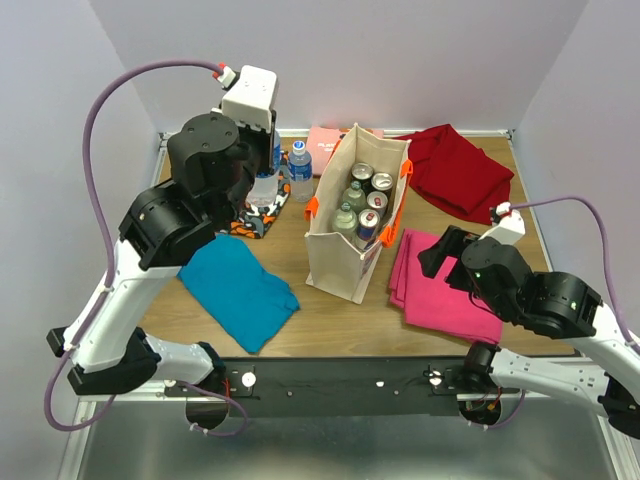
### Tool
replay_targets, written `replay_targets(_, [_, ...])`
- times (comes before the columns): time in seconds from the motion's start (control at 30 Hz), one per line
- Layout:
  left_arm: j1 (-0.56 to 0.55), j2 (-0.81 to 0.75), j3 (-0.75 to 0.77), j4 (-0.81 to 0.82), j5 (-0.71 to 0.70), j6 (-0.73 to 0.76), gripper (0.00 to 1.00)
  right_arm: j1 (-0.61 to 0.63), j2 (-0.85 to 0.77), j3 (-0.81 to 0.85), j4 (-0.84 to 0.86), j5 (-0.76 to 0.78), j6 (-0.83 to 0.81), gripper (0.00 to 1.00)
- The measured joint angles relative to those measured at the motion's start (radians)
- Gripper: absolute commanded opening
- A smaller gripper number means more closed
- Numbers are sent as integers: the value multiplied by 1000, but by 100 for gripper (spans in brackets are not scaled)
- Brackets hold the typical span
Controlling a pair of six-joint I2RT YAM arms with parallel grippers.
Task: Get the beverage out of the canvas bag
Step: Place the drink at the center of the board.
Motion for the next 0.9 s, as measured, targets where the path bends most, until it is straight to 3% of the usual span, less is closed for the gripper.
replay_targets(0.3, [301, -7, -176, 19, 146, -43, 0, 0, 41, 2, 5, -12, 0, 100])
replay_targets(0.43, [381, -7, -265, 58, 248, -80, 0, 0, 61, 13, 8, -19, -1, 100])
replay_targets(0.9, [517, 63, -509, 315, 502, -180, 0, 0, 115, 83, 5, -18, -7, 100])
